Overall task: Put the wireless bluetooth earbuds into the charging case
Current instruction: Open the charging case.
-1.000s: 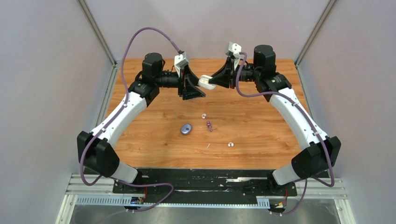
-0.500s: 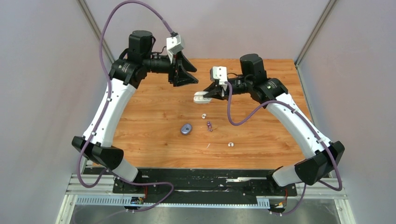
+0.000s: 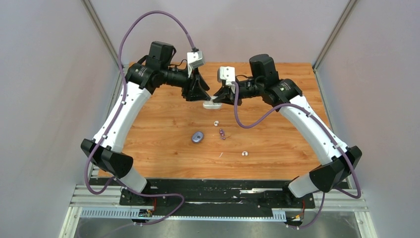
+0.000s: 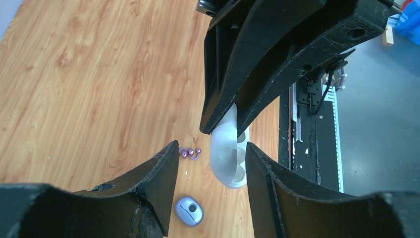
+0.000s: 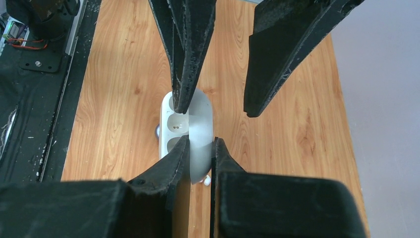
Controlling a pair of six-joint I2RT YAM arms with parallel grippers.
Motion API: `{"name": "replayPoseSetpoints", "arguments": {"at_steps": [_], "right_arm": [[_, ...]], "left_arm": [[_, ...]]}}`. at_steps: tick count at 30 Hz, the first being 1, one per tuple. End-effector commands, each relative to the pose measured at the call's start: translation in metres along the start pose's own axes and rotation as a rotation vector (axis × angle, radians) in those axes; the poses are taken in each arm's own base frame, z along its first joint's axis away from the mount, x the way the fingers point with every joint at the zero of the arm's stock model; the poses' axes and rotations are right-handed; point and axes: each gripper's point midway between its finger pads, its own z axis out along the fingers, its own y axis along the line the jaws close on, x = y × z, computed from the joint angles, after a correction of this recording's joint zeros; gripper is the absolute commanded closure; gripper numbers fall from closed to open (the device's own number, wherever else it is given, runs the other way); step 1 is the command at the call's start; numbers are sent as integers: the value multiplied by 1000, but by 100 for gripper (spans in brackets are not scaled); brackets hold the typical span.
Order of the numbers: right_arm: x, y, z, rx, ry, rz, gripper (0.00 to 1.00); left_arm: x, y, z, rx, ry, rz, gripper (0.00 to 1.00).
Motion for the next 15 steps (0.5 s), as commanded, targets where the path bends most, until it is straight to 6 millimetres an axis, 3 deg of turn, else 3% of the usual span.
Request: {"name": "replayPoseSetpoints", "arguments": {"at_steps": [1, 11, 15], "right_arm": [[-15, -5, -2, 16, -18, -6, 100], [-23, -2, -2, -3, -45, 28, 100], [-23, -1, -2, -9, -47, 31, 100]], "left_arm": [[-8, -15, -4, 29, -9, 76, 42], [-1, -6, 5, -6, 34, 144, 54], [-2, -4, 8, 0, 29, 145, 68]]}}
